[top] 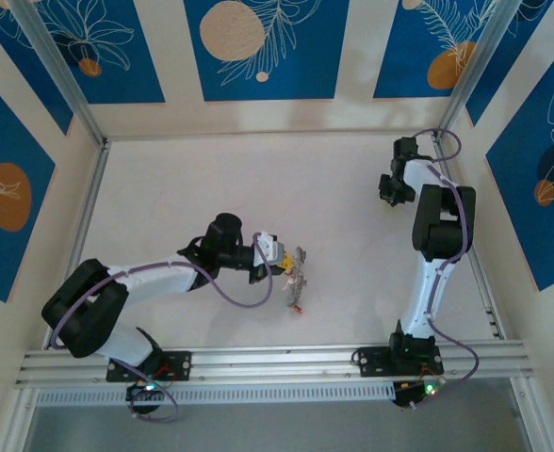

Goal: Put the keys on the keyring

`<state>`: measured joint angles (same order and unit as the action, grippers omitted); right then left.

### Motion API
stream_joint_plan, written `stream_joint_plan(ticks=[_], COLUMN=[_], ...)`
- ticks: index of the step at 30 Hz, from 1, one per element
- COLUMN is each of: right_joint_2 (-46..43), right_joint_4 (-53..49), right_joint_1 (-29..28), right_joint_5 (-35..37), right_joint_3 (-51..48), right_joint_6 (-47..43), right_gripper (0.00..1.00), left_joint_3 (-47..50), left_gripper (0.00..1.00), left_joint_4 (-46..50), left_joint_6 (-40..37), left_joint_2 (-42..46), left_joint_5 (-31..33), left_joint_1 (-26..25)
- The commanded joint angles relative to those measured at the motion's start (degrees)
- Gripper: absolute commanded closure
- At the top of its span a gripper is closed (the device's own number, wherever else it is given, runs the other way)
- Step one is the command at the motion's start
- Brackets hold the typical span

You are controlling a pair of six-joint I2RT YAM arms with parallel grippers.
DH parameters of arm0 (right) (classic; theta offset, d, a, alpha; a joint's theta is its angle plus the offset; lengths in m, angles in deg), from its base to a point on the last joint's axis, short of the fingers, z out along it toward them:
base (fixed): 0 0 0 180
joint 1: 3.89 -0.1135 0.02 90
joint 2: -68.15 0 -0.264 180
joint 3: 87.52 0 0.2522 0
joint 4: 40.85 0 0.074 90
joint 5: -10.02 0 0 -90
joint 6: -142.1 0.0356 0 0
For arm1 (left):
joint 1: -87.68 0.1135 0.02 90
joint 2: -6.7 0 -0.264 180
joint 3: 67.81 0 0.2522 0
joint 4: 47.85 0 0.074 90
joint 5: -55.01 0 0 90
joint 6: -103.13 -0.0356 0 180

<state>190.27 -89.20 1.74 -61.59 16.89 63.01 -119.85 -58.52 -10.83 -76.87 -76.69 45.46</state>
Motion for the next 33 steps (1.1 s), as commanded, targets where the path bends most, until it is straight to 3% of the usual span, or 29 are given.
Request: stream_joint_plan(ticks=[1, 17, 23, 33], right_joint_2=[0.61, -2.50, -5.33, -5.48], right_joint_4=[-2.87, -8.97, -8.70, 0.13], right_joint_1=[-0.09, -5.69, -12.17, -24.72], right_joint_5=[-3.47, -12.63, -14.49, -28.70], right_joint_3=[0.49, 0.43, -2.91, -6.26], right_joint_6=[1.62, 2.79, 3.62, 14.02], right_gripper=[0.79, 0.78, 0.78, 0.78], left_joint_3=[-1.46, 0.00, 1.84, 3.87], left_gripper=[1.00, 1.00, 1.00, 1.00], left_joint_4=[0.52, 0.08, -0.01, -2.15], left_joint_6=[-0.47, -0.38, -0.20, 0.32], left_joint_2=[1.13, 2.75, 4.53, 4.48], left_joint_5=[-0.93, -0.78, -0.41, -0.41], left_joint_1=[0.48, 0.56, 0.66, 0.74])
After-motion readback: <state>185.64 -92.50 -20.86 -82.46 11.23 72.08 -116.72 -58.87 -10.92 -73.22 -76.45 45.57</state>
